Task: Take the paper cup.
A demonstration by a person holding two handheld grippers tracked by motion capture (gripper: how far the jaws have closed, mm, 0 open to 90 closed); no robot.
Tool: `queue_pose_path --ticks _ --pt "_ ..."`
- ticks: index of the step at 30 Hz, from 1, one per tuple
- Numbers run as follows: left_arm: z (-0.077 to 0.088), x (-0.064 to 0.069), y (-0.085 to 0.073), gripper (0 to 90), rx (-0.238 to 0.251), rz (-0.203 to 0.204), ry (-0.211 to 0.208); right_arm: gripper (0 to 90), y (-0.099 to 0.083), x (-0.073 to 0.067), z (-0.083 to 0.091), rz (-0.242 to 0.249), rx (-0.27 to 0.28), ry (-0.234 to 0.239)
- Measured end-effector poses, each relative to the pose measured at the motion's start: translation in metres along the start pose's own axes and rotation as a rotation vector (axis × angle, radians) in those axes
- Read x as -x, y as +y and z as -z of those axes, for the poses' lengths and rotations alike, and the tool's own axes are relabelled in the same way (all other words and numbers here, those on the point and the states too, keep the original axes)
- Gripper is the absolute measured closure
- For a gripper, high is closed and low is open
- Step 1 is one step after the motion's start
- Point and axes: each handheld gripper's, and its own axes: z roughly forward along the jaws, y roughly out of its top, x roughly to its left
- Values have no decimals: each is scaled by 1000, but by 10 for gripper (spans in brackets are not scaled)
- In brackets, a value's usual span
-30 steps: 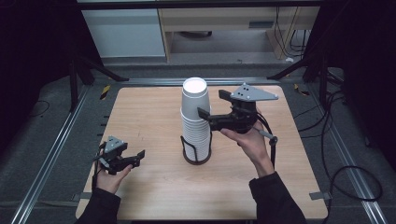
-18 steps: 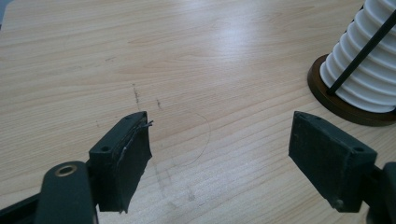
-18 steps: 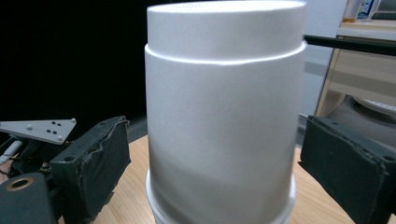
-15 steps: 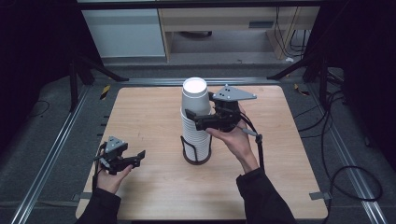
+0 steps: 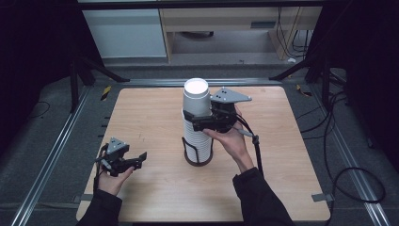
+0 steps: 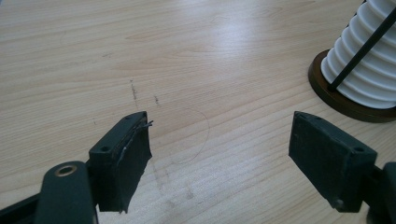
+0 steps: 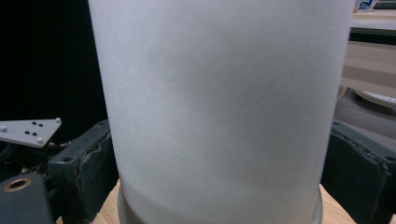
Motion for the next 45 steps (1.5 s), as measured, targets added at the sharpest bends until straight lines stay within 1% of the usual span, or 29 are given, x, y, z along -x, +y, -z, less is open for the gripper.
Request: queue_pose_path --ticks 4,7,11,18,27,28,29,32,34,36,43,45 --pt "0 0 0 199 -1 -1 -1 76 -1 0 -2 5 8 1" --pt "-1 0 0 199 -2 -3 -1 75 -1 -1 -3 -1 21 -5" --pt "-1 1 0 199 -2 -2 -1 74 -1 -1 -5 -2 22 -8" --pt "-1 1 0 199 -6 -3 0 102 -2 -2 -5 4 41 -15" --pt "-2 0 0 199 -6 -2 -1 106 -1 -2 -4 19 36 -15" --pt "-2 0 0 199 -6 -2 -1 108 -1 -2 -3 19 41 -14" --pt "-2 0 0 199 -9 -4 -1 109 1 -2 -2 19 63 -6" --pt "-2 0 0 199 -9 -3 -2 109 5 -3 -1 19 66 -1" --pt "-2 0 0 199 -7 -1 -2 110 9 -3 0 34 66 -7" --pt "-1 0 0 199 -6 -1 -3 112 12 -4 1 35 64 -7" --pt "-2 1 0 200 -8 -1 -4 117 24 -2 7 28 85 -3" --pt "-1 1 0 200 -8 0 -4 119 31 -2 10 32 100 -1"
